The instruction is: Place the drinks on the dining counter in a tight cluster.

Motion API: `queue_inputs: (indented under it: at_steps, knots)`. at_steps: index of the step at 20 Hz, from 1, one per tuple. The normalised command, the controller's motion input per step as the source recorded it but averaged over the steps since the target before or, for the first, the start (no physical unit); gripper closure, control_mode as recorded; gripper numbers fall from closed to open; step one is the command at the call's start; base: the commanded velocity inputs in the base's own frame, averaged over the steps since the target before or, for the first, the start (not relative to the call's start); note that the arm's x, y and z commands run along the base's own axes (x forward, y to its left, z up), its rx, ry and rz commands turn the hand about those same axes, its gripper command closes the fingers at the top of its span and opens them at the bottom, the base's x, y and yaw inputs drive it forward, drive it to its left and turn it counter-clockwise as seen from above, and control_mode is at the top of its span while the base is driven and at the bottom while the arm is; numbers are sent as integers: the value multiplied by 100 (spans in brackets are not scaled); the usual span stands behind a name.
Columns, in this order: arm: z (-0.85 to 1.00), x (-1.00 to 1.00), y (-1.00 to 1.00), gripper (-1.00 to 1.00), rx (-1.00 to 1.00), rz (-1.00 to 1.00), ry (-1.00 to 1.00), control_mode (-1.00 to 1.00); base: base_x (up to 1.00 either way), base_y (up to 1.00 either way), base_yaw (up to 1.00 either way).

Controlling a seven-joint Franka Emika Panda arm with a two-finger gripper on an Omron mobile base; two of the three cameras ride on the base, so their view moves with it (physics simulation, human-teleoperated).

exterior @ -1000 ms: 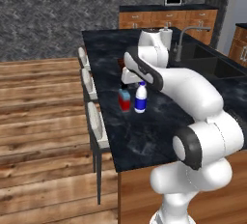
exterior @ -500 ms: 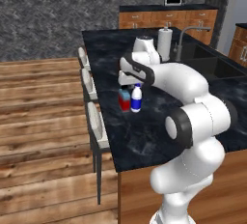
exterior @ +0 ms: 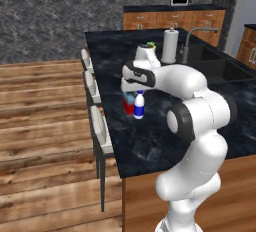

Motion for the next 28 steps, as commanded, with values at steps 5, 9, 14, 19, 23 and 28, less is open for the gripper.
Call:
queue_inputs:
  at_steps: [5, 9, 14, 19, 23, 28]
  knots:
    - [-24, 7, 0, 100, 0, -1, 0, -100, 0, 0, 0]
    - [-32, 7, 0, 100, 0, -1, 0, -100, 0, 0, 0]
    - [-35, 8, 0, 100, 0, -1, 0, -100, 0, 0, 0]
    - [-29, 5, 0, 100, 0, -1, 0, -100, 0, 0, 0]
    - [-18, 5, 0, 100, 0, -1, 0, -100, 0, 0, 0]
    - [-8, 11, 1, 100, 0, -2, 0, -100, 0, 0, 0]
